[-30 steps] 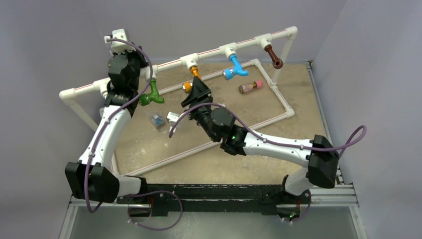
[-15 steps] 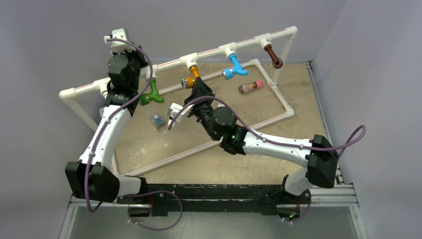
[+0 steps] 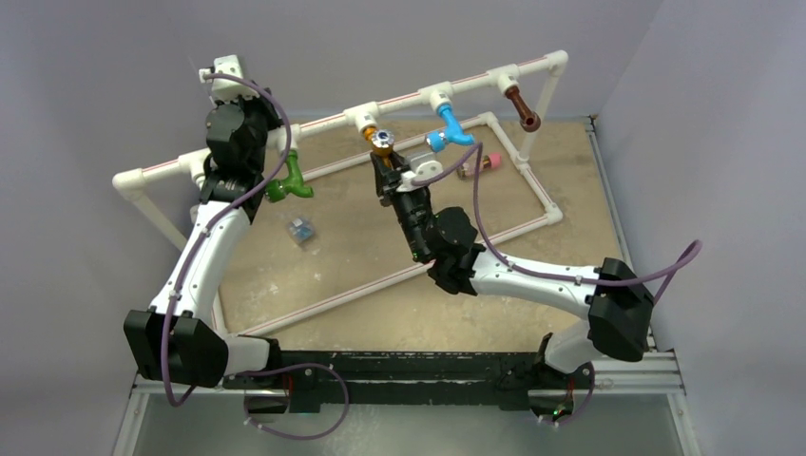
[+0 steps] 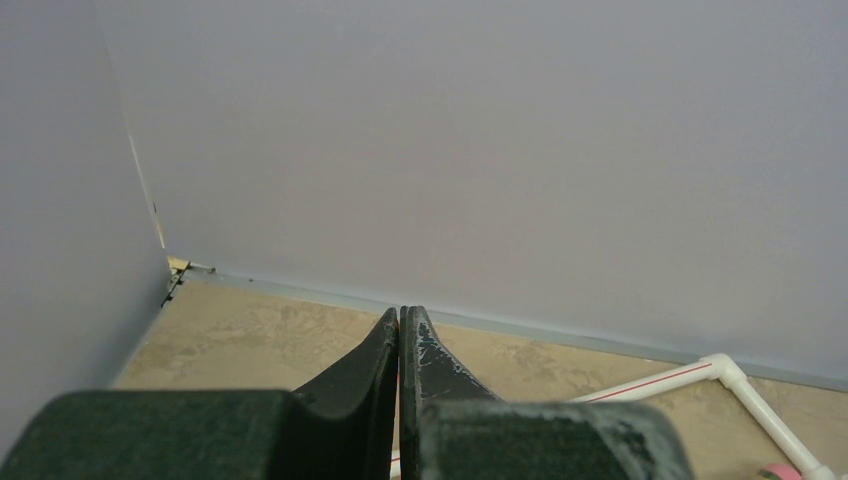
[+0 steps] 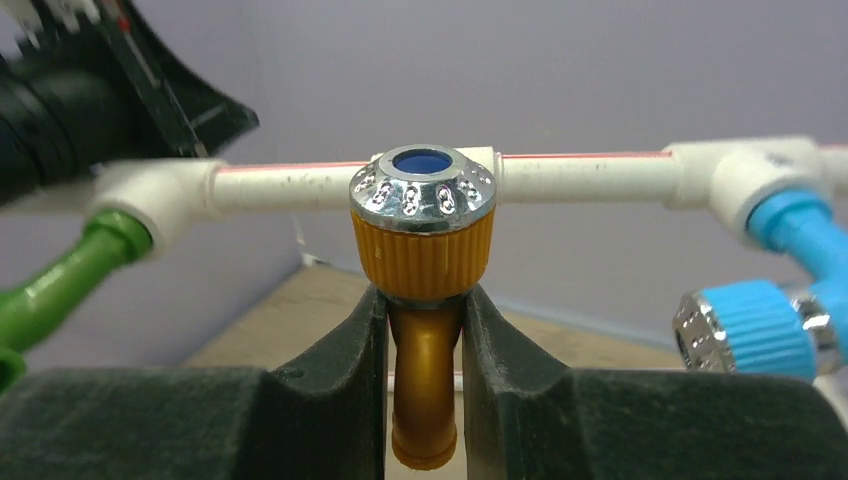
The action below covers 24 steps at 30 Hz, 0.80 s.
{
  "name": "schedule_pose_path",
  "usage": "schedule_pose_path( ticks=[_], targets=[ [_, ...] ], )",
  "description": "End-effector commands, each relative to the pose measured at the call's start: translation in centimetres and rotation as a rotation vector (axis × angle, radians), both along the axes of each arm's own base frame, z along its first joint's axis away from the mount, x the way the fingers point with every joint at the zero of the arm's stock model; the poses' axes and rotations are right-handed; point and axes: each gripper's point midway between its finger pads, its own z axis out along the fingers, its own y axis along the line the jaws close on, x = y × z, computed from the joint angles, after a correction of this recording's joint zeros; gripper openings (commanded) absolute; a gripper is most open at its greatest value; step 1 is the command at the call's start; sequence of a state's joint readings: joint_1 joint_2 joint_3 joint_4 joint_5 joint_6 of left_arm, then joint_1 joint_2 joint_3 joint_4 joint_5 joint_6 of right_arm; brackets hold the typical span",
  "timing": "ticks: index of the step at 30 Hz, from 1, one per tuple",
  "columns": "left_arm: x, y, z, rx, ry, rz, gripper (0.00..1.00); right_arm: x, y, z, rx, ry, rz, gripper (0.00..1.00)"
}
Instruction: Install the water faucets
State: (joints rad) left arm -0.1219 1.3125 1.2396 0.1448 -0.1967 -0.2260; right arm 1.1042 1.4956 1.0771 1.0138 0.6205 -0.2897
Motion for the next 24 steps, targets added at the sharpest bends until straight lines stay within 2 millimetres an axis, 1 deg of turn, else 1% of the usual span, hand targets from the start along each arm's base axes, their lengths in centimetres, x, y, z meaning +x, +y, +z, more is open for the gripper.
schedule_pose_path(
  ticks=[1,2,3,5,11,15,20,21,24],
  targets=[
    [-0.5,-0.6,-12.4,0.047,0.379,-0.038,0.00,-2.8,-0.2,4.8,0.591,0.122,0.260,0.00],
    [-0.5,-0.6,-12.4,0.047,0.379,-0.040,0.00,-2.7,-0.5,4.9,0.690,0.168,0.296,0.00],
    [-0.6,-0.6,-12.4,0.046,0.380,-0.040,0.00,-2.4,-0.8,4.8,0.732,0.192,0.305,0.00],
    [-0.6,-0.7,-12.3,0.045,0.378,-0.042,0.00,-2.2,-1.0,4.8,0.885,0.282,0.376,0.00],
    [-0.6,-0.7,-12.2,0.043,0.376,-0.046,0.00,-1.9,-1.3,3.7,1.175,0.468,0.531,0.00],
    [-0.6,-0.7,-12.2,0.042,0.374,-0.046,0.00,-2.2,-0.8,3.6,1.280,0.565,0.609,0.00],
    [-0.6,-0.8,-12.2,0.040,0.376,-0.049,0.00,-3.0,0.4,3.5,1.294,0.624,0.694,0.00],
    [-0.6,-0.8,-12.2,0.040,0.376,-0.049,0.00,-3.1,0.5,3.4,1.289,0.627,0.697,0.02],
    [-0.6,-0.9,-12.2,0.038,0.375,-0.051,0.00,-3.3,0.1,3.2,1.283,0.629,0.692,0.23]
  ],
)
